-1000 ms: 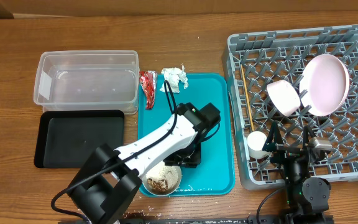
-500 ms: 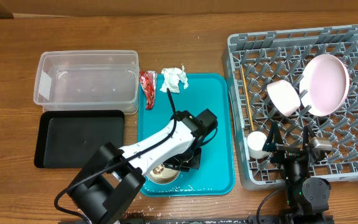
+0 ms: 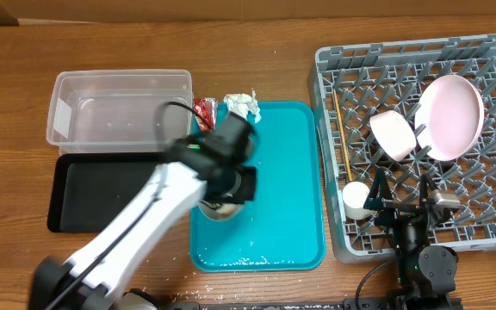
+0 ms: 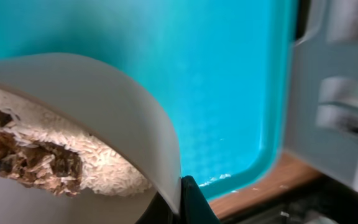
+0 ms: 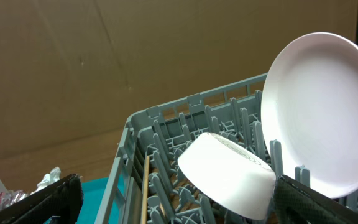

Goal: Sort waste into correct bins and load items into the dishwasher
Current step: 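Tip the bowl over the black tray to dump scraps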

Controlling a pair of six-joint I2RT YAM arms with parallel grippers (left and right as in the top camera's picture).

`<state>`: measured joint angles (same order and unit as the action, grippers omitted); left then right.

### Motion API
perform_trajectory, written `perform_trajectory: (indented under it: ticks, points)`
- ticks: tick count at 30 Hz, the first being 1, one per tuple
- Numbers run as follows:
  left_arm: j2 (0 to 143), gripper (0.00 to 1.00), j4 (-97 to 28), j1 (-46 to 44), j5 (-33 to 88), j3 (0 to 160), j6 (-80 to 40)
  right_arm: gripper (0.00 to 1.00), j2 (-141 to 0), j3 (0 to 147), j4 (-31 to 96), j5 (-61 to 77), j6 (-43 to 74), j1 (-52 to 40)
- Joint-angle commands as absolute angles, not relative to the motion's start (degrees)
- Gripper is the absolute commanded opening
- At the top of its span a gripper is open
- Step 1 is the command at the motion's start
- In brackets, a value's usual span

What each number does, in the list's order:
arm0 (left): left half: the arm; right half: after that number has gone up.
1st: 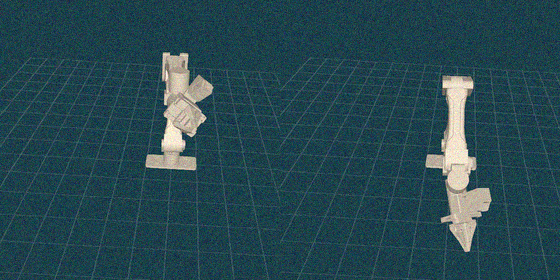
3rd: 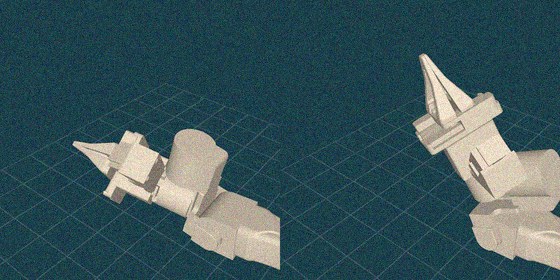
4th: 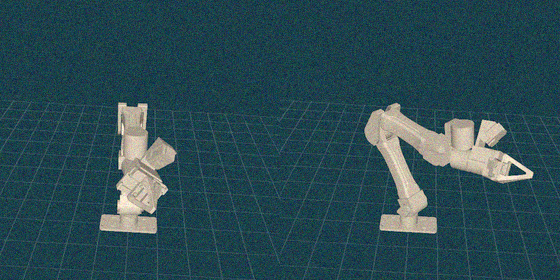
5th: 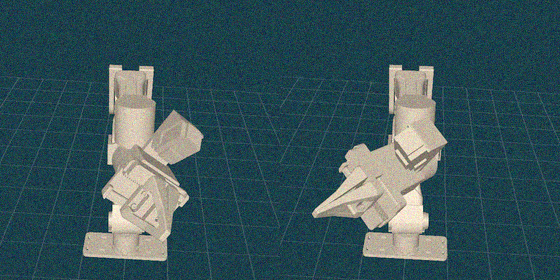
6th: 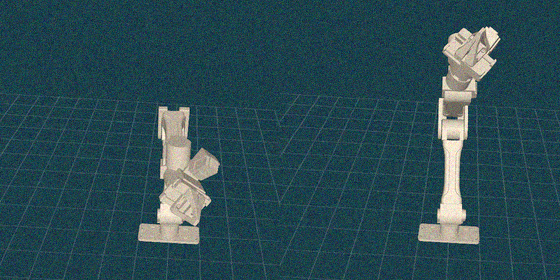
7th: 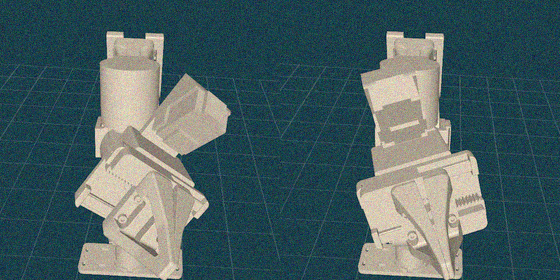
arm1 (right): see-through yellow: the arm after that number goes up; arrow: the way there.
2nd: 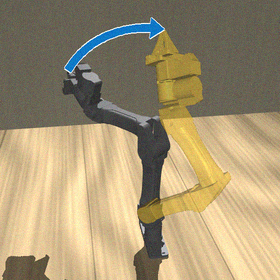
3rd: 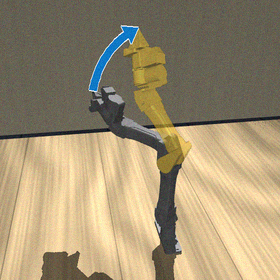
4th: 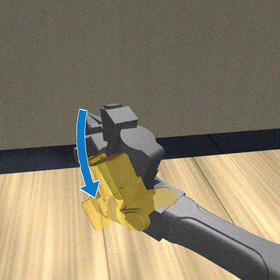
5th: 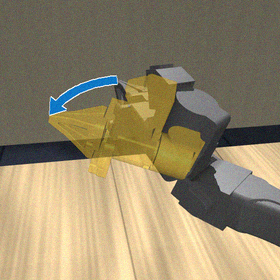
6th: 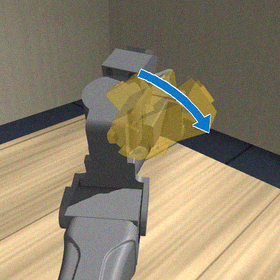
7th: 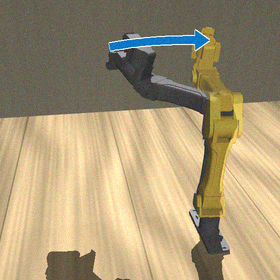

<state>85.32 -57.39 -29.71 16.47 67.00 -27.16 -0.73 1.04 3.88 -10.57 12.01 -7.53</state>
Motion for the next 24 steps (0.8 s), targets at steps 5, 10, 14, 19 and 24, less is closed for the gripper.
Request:
perform_trajectory:
  ticks: [5, 10, 14, 19, 24]
  points:
    - [79.7, 0.04, -62.1, -9.1, 37.6, 67.2, -8.1, 1.00, -0.3, 0.4, 3.5, -10.9, 12.0, -7.3]
    - [79.9, 0.04, -64.0, 6.1, 47.5, 64.6, 3.4, 1.00, -0.3, 0.4, 3.6, -10.9, 12.0, -7.3]
    - [81.3, 0.04, -63.2, 16.4, 54.5, 60.7, 13.0, 1.00, -0.3, 0.4, 3.6, -10.9, 12.0, -7.3]
    - [84.3, 0.04, -61.7, 26.2, 63.1, 54.7, 23.6, 1.00, -0.3, 0.4, 3.5, -10.9, 12.0, -7.3]
    - [87.9, 0.04, -62.8, 35.8, 75.2, 51.2, 33.5, 1.00, -0.3, 0.5, 3.6, -10.9, 12.0, -7.3]
